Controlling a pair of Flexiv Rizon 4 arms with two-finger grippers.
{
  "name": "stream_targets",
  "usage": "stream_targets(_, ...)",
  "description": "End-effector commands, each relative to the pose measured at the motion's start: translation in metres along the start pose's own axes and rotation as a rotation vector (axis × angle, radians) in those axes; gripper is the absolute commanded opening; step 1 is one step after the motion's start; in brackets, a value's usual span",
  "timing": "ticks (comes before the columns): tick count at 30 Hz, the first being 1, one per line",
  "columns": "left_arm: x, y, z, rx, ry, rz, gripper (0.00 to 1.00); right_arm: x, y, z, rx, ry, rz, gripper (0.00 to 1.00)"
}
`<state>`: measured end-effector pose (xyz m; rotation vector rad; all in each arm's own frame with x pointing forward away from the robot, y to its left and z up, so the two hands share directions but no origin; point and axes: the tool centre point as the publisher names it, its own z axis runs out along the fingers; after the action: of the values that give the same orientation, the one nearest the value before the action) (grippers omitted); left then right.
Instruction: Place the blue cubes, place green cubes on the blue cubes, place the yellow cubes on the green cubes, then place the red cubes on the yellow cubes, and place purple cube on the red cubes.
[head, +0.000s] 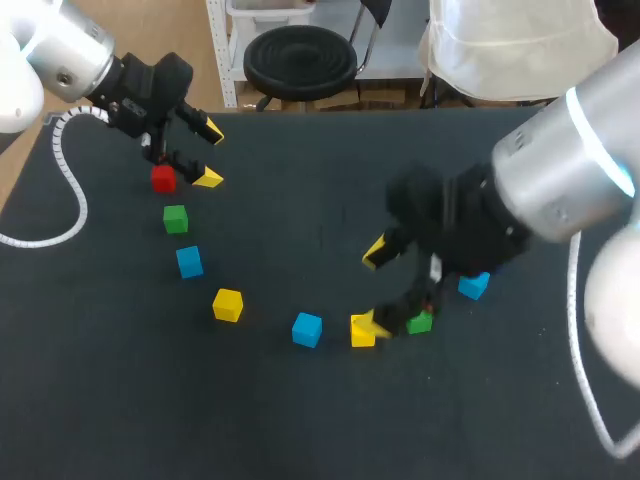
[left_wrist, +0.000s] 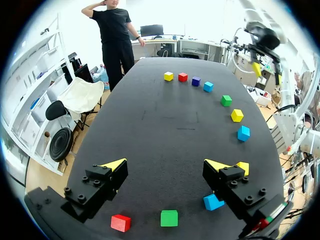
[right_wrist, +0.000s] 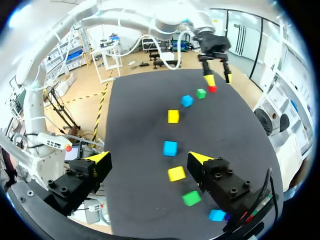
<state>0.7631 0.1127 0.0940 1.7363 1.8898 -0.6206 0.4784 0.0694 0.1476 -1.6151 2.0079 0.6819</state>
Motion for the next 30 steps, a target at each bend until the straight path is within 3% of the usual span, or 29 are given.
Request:
stream_targets(1, 0.000, -0.001, 0.000, -0.003, 0.000, 0.000, 1.00, 0.000, 0.033, 0.015, 0.085, -0.017, -0.002, 1.00)
stream_targets(5, 0.000, -0.001, 0.000, -0.003, 0.000, 0.000, 1.00, 0.001, 0.042, 0.039, 0.081, -0.017, -0.001, 1.00)
stream_targets(10, 0.000, -0.001, 0.000, -0.003, 0.000, 0.000, 1.00, 0.011, 0.035, 0.058, 0.068, -0.065, 0.020, 1.00)
stream_targets(17, 0.000, -0.001, 0.000, -0.003, 0.000, 0.000, 1.00, 0.013, 0.017, 0.063, 0.015, -0.076, 0.013, 1.00)
stream_targets(30, 0.000, -0.001, 0.000, -0.003, 0.000, 0.000, 1.00, 0.012, 0.017, 0.063, 0.016, -0.059, 0.024, 1.00)
